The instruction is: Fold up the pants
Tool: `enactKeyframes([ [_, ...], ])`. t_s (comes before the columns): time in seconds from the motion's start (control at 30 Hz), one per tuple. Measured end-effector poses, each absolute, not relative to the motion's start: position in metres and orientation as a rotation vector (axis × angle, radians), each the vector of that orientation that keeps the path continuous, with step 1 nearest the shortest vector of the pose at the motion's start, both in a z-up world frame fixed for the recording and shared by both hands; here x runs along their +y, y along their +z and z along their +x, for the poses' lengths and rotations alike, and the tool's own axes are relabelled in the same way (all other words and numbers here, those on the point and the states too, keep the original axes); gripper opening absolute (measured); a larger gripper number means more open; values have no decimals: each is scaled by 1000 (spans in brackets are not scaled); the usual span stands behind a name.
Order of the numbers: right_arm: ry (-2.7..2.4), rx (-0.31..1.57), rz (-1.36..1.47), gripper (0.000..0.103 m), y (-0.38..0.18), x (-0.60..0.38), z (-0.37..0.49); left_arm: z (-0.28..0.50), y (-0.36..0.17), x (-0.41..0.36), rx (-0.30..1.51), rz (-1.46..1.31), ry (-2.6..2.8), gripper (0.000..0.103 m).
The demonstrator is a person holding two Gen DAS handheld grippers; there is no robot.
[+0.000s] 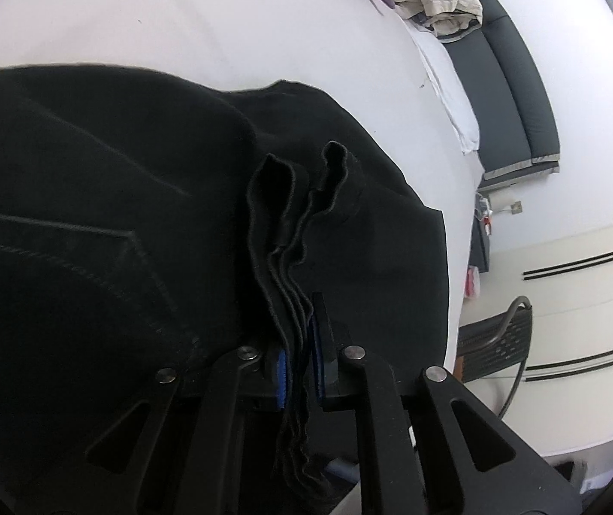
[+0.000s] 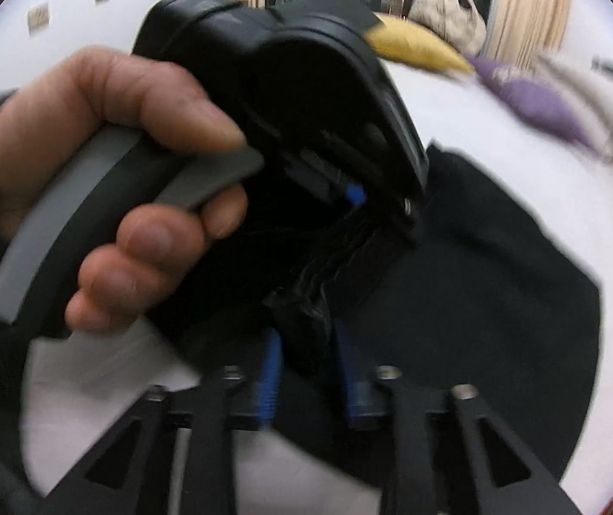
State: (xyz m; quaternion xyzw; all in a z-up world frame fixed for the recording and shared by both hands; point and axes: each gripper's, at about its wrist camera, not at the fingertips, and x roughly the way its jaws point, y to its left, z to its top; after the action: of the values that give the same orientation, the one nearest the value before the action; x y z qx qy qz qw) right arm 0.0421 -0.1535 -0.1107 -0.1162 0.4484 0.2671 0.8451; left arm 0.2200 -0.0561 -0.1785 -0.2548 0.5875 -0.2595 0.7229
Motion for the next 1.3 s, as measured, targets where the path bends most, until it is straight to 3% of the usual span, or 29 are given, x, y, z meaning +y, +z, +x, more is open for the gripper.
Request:
enactKeyframes([
  [0.07,605,962,-115,58,-102,-177,34,215,-162,-45,1261,-495,-532,15],
  [0.33,451,900,384,58,-68,-339,88,207,-93,-64,1057,-355,-572,15],
  [0.53,529,1026,611,57,-128,-376,167,202,-151,-129,1184,-283,-644,15],
  [0.57,490,1057,594,52,-136,-372,176,201,-164,-129,1213,-272,-629,15],
  [0.6,460,1075,585,33,-147,-375,184,195,-172,-127,1213,-272,-628,15],
  [0.67,460,1048,635,19,-152,-392,188,183,-174,-120,1180,-289,-643,15],
  [0.73,373,1016,650,21,-145,-414,183,177,-175,-113,1182,-331,-646,15],
  [0.83,347,998,675,34,-124,-428,153,170,-175,-108,1182,-342,-629,15],
  [0.9,447,943,705,51,-104,-419,124,163,-169,-112,1177,-298,-622,15],
  [1.0,594,969,686,64,-107,-385,77,165,-177,-121,1173,-326,-606,15],
  [1.07,566,1054,642,65,-136,-377,57,166,-180,-116,1169,-377,-610,15],
  [1.17,472,1048,733,27,-162,-404,34,158,-185,-109,1147,-359,-614,15],
  [1.23,418,1042,774,35,-151,-418,25,151,-181,-108,1128,-358,-595,15],
  [1.3,480,968,742,55,-125,-412,23,142,-176,-102,1099,-391,-566,15],
])
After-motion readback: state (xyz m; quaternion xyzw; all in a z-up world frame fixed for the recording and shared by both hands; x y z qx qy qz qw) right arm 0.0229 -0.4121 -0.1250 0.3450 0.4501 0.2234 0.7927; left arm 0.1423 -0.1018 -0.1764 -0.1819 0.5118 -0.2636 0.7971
